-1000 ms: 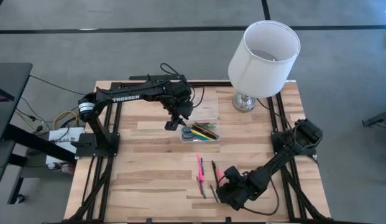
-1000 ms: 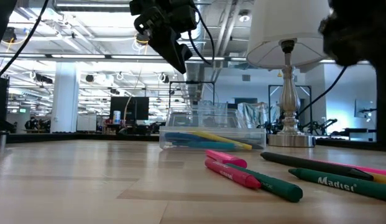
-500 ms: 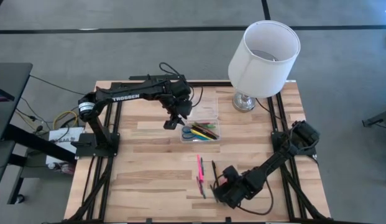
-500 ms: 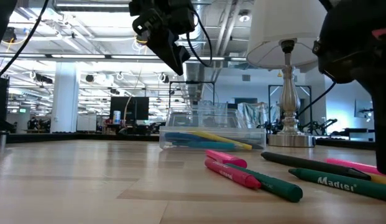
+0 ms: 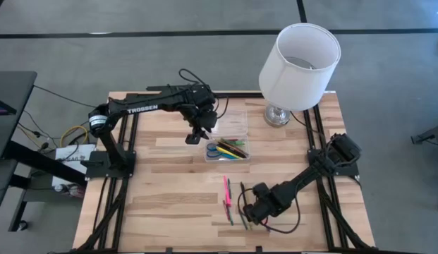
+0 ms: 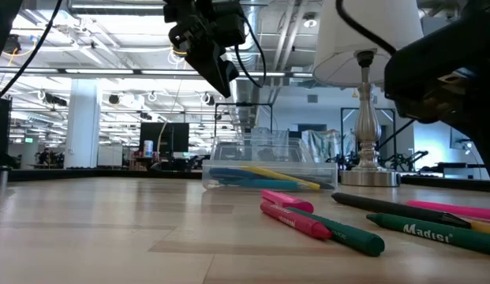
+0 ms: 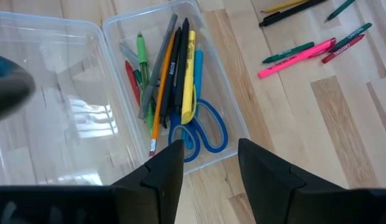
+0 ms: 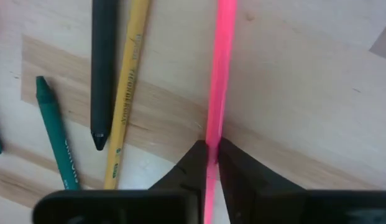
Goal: Pick & place school supplies into a supply box
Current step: Put the pink pencil into the transparent supply box
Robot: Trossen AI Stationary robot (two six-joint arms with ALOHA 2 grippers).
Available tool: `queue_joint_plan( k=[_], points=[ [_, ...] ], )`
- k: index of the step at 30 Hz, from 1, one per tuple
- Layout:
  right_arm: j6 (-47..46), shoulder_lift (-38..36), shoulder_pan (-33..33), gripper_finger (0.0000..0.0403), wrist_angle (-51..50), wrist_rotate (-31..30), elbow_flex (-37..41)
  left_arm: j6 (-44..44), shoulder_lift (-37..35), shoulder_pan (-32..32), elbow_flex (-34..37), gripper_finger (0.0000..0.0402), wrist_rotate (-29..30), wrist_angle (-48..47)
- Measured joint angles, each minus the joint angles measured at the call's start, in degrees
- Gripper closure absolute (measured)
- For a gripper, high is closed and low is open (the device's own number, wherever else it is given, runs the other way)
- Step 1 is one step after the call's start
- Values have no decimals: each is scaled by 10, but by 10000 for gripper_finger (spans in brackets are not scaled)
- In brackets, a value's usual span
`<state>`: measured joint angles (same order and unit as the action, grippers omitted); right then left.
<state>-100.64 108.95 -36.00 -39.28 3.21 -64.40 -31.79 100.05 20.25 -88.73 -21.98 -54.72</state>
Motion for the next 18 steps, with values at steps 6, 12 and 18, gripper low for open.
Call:
queue_joint_plan(
  k=[6, 12, 18],
  points=[
    [14, 0, 10, 397, -8, 18, 0, -1, 0, 4, 0, 255, 0, -1],
    [21, 1, 9, 397, -22, 18, 0, -1, 0, 4, 0, 255, 0, -3],
    [51, -4, 8, 400, -39, 11, 1, -1, 0, 4, 0, 255, 0, -3]
  ],
)
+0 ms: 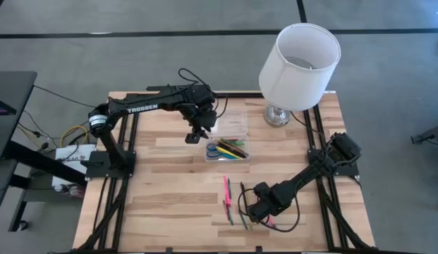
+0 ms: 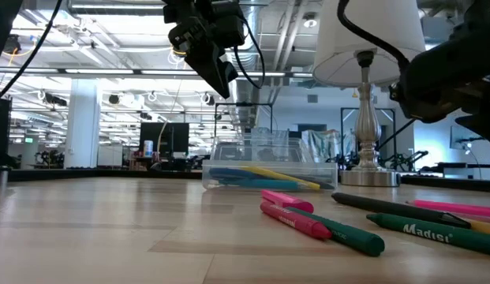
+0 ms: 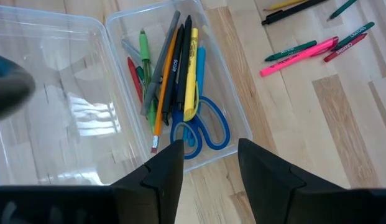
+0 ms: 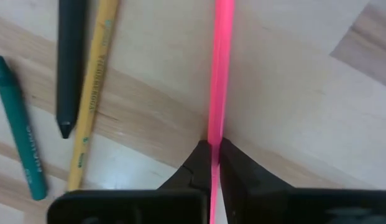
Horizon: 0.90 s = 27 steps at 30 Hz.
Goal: Pick & place school supplies into a supply box
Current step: Put the pink pencil into the transparent supply box
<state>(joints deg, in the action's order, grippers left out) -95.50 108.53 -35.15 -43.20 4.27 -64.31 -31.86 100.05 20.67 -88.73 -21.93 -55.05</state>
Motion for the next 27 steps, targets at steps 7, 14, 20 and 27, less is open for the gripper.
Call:
queue_joint_plan(
  k=[7, 14, 20, 27],
  points=[
    [36, -17, -9, 401, -25, -49, 4, 15, 0, 0, 0, 255, 0, 0],
    [106, -53, -6, 402, -87, -122, 5, 50, -2, 0, 0, 255, 0, 4],
    [206, -97, 16, 402, -150, -183, 4, 86, -40, -7, 0, 255, 2, 32],
    [349, -146, 76, 403, -180, -248, 3, 146, -116, -9, 0, 255, 56, 55]
  ],
)
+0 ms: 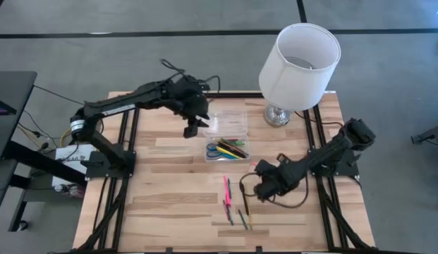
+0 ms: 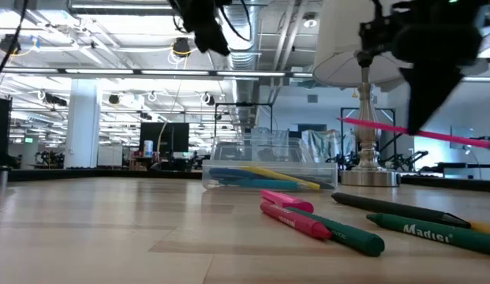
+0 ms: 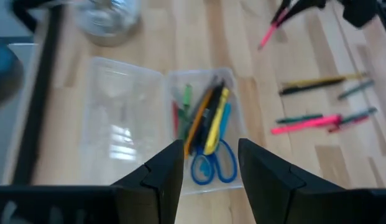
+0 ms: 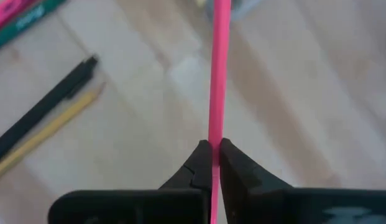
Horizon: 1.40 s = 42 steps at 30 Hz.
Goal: Pick & place school supplies into a supply box
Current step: Put the pink pencil into the transparent supply box
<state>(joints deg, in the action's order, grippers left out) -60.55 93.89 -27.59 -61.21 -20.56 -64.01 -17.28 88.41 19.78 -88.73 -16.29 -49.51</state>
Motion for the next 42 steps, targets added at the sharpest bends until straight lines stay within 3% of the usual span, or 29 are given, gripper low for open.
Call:
queue_joint_plan(
  k=[10, 22, 32, 42],
  points=[
    [255, -32, 128, 403, 79, -19, 0, 85, -99, -47, 0, 255, 131, 0],
    [497, -26, 260, 403, 317, 86, -1, 184, -132, -166, 0, 255, 310, -26],
    [604, 20, 319, 403, 424, 163, -3, 255, -132, -248, 0, 255, 447, -42],
    [627, 68, 338, 403, 398, 196, -1, 321, -132, -309, 0, 255, 554, -75]
  ],
)
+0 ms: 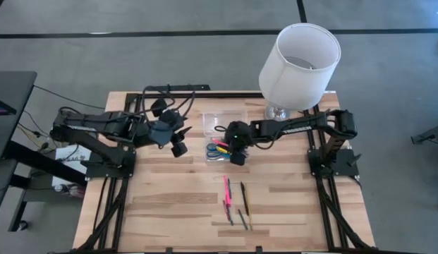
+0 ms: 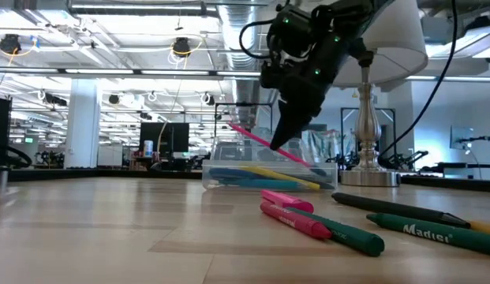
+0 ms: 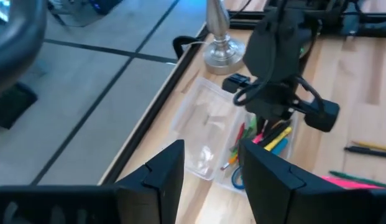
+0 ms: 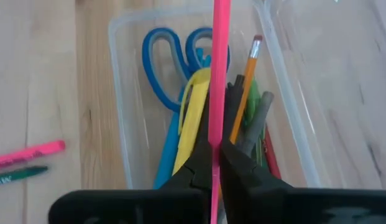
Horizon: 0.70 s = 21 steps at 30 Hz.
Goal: Pick & place school supplies into a supply box
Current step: Put the pink pencil into the transparent supply box, then put the red crayon into the transparent supply box
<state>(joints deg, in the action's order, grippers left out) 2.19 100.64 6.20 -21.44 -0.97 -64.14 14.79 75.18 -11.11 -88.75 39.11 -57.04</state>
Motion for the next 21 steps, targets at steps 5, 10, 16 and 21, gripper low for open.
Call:
queue_joint_plan(
  k=[5, 10, 16, 21],
  points=[
    [9, 1, 3, 398, -17, -2, 0, 11, 0, -6, 0, 255, 26, -2],
    [9, 1, 9, 369, -23, -2, 0, 11, 0, -5, 0, 255, 29, -1],
    [-7, 1, 19, 321, -21, 22, 0, 15, 0, -5, 0, 255, 34, -1],
    [-22, -5, 23, 290, -10, 24, 0, 15, 0, -5, 0, 255, 32, -4]
  ],
)
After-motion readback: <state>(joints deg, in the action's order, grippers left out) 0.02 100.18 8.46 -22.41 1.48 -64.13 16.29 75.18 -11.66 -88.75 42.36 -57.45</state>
